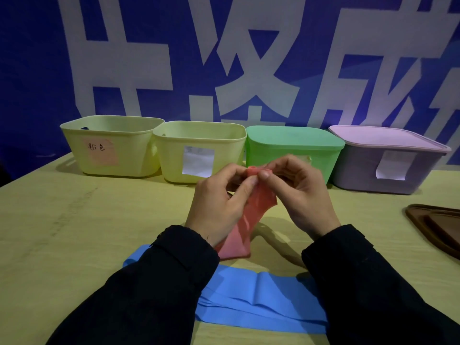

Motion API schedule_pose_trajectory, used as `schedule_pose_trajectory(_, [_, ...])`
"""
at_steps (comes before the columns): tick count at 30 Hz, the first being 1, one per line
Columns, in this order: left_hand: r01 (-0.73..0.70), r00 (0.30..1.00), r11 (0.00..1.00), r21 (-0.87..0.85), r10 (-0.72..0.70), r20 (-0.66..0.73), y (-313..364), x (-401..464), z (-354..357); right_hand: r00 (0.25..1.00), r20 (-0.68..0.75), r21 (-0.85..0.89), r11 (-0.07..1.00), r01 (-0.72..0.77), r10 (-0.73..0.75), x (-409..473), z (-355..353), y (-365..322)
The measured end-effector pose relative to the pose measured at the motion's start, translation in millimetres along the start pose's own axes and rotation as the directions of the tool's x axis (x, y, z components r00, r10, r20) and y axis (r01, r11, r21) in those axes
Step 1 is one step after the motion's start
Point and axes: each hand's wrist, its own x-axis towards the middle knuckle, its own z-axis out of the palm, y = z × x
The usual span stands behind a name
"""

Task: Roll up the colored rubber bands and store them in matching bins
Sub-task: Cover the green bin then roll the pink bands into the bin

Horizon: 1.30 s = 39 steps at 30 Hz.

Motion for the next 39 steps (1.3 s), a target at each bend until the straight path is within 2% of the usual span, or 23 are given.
schedule_pose_trajectory(4, [-0.099,0.991,0.976,0.192,0.114,-0.066,2,4,-3,0.993,-0.044,-0.127,0.987,0.099,-0.105,0,1,-4])
schedule_pose_trajectory(6, [-0.114,0.99,0.981,0.159,0.126,-0.07,1,5,-3,0.994,-0.034,-0.114,0.989,0.096,-0.1,0,3,-7])
schedule_pose_trajectory(9, [-0.086,0.994,0.993,0.078,0.09,-0.057,2,4,-3,1.0,-0.009,-0.012,1.0,-0.008,0.008,0,3,-12])
schedule_pose_trajectory(13, [-0.053,0.999,0.998,0.027,0.053,-0.01,2,4,-2,0.992,0.041,0.028,0.993,-0.118,0.117,-1,2,-17])
schedule_pose_trajectory(21, [0.093,0.994,0.99,-0.107,-0.086,0.075,-4,3,2,0.989,0.039,0.098,0.984,-0.149,0.146,-2,3,-21])
schedule_pose_trajectory(26, [0.163,0.972,0.962,-0.22,-0.119,0.202,-7,4,-2,0.98,0.102,0.125,0.975,-0.184,0.172,-5,6,-19])
schedule_pose_trajectory(30, [0.187,0.979,0.936,-0.299,-0.155,0.13,-5,7,-2,0.979,0.12,0.106,0.978,-0.178,0.165,-4,3,-23])
schedule_pose_trajectory(35, [0.207,0.978,0.913,-0.352,-0.199,0.057,2,8,-2,0.99,-0.048,-0.028,0.99,-0.138,0.136,-5,5,-24])
schedule_pose_trajectory(39, [0.173,0.985,0.907,-0.384,-0.168,0.047,7,7,-3,0.994,-0.05,-0.044,0.994,-0.096,0.094,-5,2,-22])
